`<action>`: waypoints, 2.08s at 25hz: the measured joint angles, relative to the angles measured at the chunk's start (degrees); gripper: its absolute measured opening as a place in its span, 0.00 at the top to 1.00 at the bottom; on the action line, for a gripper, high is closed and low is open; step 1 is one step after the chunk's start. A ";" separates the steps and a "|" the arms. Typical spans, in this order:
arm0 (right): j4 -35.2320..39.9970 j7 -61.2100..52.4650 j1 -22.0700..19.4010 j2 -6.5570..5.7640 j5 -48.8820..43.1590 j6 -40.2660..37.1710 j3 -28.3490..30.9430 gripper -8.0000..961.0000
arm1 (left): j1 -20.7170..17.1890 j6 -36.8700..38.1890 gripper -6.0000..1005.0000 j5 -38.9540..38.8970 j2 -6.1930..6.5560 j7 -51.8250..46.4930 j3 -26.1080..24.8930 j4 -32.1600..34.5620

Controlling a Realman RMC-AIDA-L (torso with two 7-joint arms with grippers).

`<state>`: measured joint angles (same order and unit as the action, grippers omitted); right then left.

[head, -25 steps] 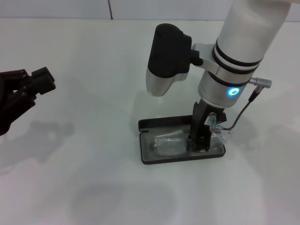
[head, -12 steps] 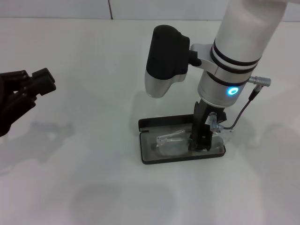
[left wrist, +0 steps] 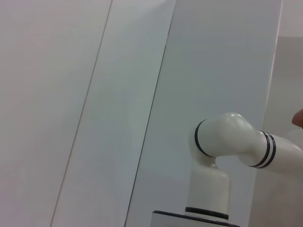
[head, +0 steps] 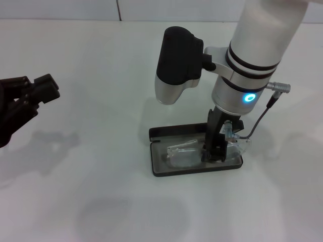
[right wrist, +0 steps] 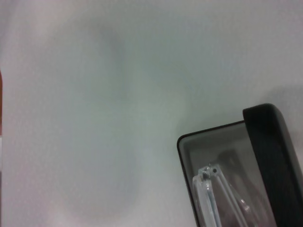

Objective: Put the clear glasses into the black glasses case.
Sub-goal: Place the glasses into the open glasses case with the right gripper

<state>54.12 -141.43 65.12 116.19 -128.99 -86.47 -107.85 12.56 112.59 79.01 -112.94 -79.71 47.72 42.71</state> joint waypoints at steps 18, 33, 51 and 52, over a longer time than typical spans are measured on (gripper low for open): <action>-0.12 -0.40 0.11 0.00 0.17 0.45 -0.50 0.87 | -0.32 0.00 0.89 0.00 0.00 0.00 -0.16 0.00; 0.34 -0.64 0.04 0.00 -0.14 0.67 -0.17 0.81 | -0.17 0.00 0.89 0.00 -0.07 0.04 -0.26 0.00; 6.09 -1.98 -0.57 0.00 -0.40 1.26 0.19 0.81 | -0.32 0.00 0.89 0.00 -0.04 1.27 -0.26 -0.79; 6.98 -2.01 -0.88 0.00 -0.40 1.12 0.22 0.81 | -0.32 0.00 0.89 -0.04 -0.03 1.28 -0.26 -0.79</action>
<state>61.10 -143.45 64.24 116.19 -129.38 -85.35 -107.64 12.24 112.58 78.97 -112.96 -78.43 47.46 41.92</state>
